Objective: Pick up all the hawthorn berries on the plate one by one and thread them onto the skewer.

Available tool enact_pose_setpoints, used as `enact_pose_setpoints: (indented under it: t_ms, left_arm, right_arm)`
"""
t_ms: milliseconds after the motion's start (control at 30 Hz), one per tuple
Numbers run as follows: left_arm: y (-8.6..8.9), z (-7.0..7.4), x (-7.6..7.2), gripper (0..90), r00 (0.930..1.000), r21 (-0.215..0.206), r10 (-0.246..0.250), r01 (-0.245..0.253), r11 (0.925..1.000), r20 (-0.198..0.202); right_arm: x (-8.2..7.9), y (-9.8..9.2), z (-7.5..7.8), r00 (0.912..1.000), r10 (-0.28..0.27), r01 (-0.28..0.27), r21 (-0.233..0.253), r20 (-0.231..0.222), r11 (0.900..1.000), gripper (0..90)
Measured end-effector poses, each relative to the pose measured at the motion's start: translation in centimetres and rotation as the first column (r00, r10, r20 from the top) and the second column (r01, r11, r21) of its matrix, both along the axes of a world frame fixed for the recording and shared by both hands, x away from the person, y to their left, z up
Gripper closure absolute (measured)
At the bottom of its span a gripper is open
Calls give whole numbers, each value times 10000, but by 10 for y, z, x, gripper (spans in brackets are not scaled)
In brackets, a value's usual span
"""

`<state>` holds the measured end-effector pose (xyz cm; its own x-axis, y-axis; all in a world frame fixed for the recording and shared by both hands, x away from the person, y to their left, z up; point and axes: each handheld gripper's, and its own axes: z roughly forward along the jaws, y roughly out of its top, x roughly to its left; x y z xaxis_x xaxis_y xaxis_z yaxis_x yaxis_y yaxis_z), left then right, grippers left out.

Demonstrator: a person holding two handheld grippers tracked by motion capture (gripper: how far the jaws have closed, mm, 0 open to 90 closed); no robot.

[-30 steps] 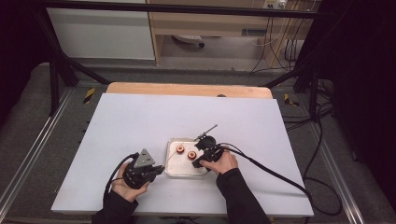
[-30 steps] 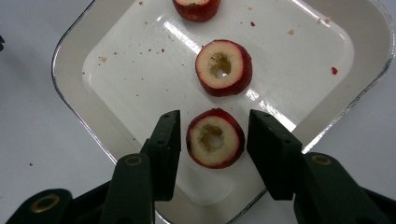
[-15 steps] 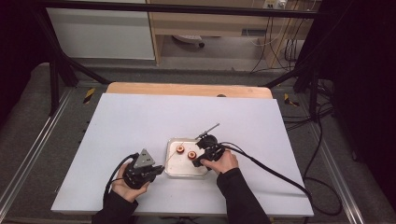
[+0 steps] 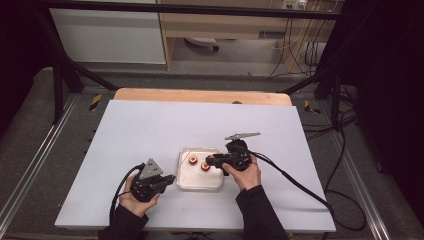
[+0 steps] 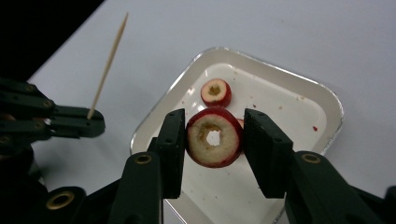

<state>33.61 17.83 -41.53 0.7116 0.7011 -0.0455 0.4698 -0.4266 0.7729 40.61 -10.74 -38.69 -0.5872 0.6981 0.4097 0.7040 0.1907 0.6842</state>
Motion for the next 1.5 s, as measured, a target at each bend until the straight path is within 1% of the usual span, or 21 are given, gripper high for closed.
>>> enact_pose_setpoints:
  t_ms: [167,200,367,400,433,467,533,700,733,767,800,867,933,967,1000,1033,1133,1200,1233,1400,1500]
  left_arm:
    - [0,0,0,883,9996,-230,267,-267,9994,-20]
    - [0,0,0,883,9995,-293,317,-317,9991,-31]
    - [-1,0,-1,882,9989,-555,449,-455,9974,-112]
    - [-1,0,-1,883,9989,-609,453,-462,9971,-151]
    - [-2,0,-2,883,9988,-682,469,-480,9965,-172]
    - [-2,0,-2,882,9984,-818,515,-532,9952,-231]
    - [-2,1,-3,882,9982,-954,529,-553,9939,-274]
    - [-3,2,-6,882,9975,-1266,581,-627,9900,-399]
    - [-3,2,-6,882,9973,-1324,577,-632,9892,-448]
    - [-4,3,-7,882,9971,-1365,576,-638,9886,-487]
    - [-5,3,-7,882,9971,-1424,580,-646,9877,-503]
    - [-6,2,-9,882,9970,-1477,559,-632,9870,-530]
    - [-8,2,-10,882,9971,-1514,549,-623,9865,-527]
    - [-9,2,-10,882,9973,-1509,522,-593,9868,-510]
    - [-10,2,-11,882,9974,-1535,520,-592,9864,-505]
    - [-11,2,-11,882,9975,-1520,495,-567,9868,-510]
    - [-14,1,-12,882,9975,-1606,439,-523,9856,-554]
    - [-16,1,-13,882,9974,-1640,448,-535,9850,-565]
    - [-17,1,-13,882,9973,-1651,436,-528,9849,-584]
    - [-20,1,-12,882,9970,-1821,450,-557,9817,-622]
    - [-21,2,-12,882,9974,-1875,462,-560,9807,-560]
  right_arm:
    - [-3,-4,-2,9975,-556,491,1429,426,9885,610]
    - [-3,-4,-2,9975,-556,491,1429,426,9885,610]
    - [-6,1,-5,9909,-1040,815,2351,850,9685,610]
    - [-5,4,-6,9886,-1218,928,2782,885,9560,610]
    - [-5,4,-6,9886,-1218,928,2782,885,9560,610]
    - [-5,5,-5,9861,-1380,1017,3192,931,9422,610]
    - [-6,6,-4,9808,-1626,1150,3547,1075,9279,611]
    - [-6,6,-2,9696,-2077,1413,3969,1295,9069,611]
    - [-7,7,-1,9623,-2304,1511,4208,1442,8945,611]
    - [-7,7,-1,9623,-2304,1511,4208,1442,8945,611]
    - [-7,7,0,9520,-2573,1591,4503,1658,8786,611]
    - [-6,8,0,9478,-2713,1618,4809,1674,8617,611]
    - [-6,9,0,9449,-2811,1647,4987,1676,8510,611]
    - [-6,9,0,9449,-2811,1647,4987,1676,8510,611]
    - [-6,9,0,9402,-2934,1684,5127,1731,8419,611]
    - [-6,9,0,9402,-2934,1684,5127,1731,8419,611]
    - [-6,10,-1,9341,-3084,1649,5484,1801,8198,611]
    - [-6,11,-1,9346,-3073,1615,5564,1790,8151,611]
    - [-8,13,-3,9280,-3208,1614,5716,1895,8045,611]
    - [-9,16,-6,9253,-3265,1542,5951,1929,7887,612]
    - [-9,16,-8,9258,-3235,1489,5977,1957,7878,612]
